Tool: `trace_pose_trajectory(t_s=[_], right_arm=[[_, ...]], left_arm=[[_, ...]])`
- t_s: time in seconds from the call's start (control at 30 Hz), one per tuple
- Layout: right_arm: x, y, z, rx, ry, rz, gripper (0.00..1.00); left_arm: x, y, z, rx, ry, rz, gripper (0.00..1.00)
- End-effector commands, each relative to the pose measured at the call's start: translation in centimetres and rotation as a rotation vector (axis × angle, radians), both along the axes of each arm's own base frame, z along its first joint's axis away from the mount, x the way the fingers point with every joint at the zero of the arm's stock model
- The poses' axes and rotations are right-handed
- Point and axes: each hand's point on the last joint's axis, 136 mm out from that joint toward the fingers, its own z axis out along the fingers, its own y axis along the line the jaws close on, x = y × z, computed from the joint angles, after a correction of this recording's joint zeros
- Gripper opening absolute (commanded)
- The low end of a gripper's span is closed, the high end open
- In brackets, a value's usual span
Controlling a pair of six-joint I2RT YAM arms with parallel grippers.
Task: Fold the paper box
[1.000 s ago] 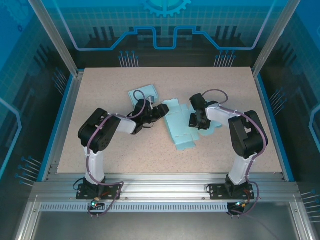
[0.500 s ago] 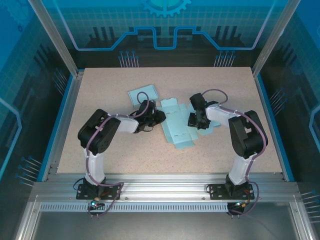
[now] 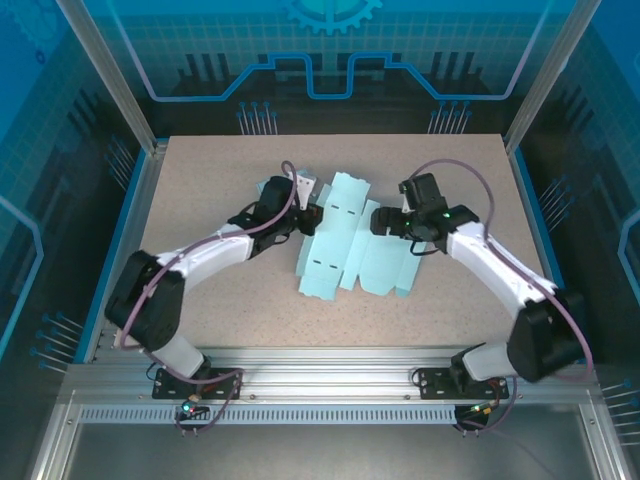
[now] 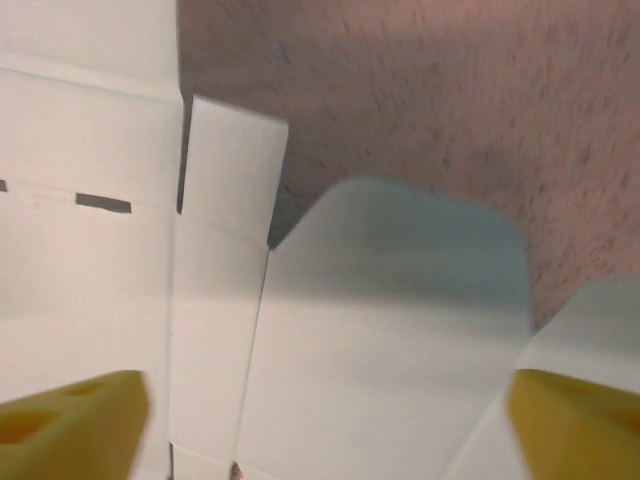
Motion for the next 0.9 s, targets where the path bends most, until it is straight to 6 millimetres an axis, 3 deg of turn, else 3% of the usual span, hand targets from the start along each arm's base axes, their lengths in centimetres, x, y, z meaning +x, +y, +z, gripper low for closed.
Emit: trace_pose_trajectory(t_s=[0.0, 0.17, 0.27, 0.4, 0.6, 0.73, 0.87], right_arm=[[-1.6, 0.3, 3.4, -0.001, -0.119, 0.099, 1.0], [-3.1, 0.2, 9.0, 0.019, -0.311, 0.177, 1.0], [-4.2, 0.6, 11.8, 0.052, -0.407, 0.232, 1.0], [-5.2, 1.3, 14.0, 0.079, -0.466, 0.302, 1.0], [-5.8, 1.8, 14.4, 0.082, -0.478, 0.358, 1.0], [-5.6, 1.4, 14.0, 0.099, -0.47, 0.317, 1.0], [-5.0, -0.1, 12.8, 0.11, -0.416, 0.205, 1.0]], left_arm=[[-1.8, 0.1, 4.0, 0.194, -0.193, -0.209, 0.0], [-4.3, -0.1, 9.0, 0.269, -0.371, -0.377, 0.0], [-5.9, -0.5, 10.9, 0.304, -0.436, -0.496, 0.0], [-7.1, -0.8, 12.7, 0.347, -0.506, -0.59, 0.0], [-8.0, -1.2, 13.6, 0.425, -0.581, -0.729, 0.0], [-7.1, -1.7, 12.9, 0.473, -0.578, -0.767, 0.0], [-5.8, -3.3, 11.0, 0.518, -0.618, -0.771, 0.0]])
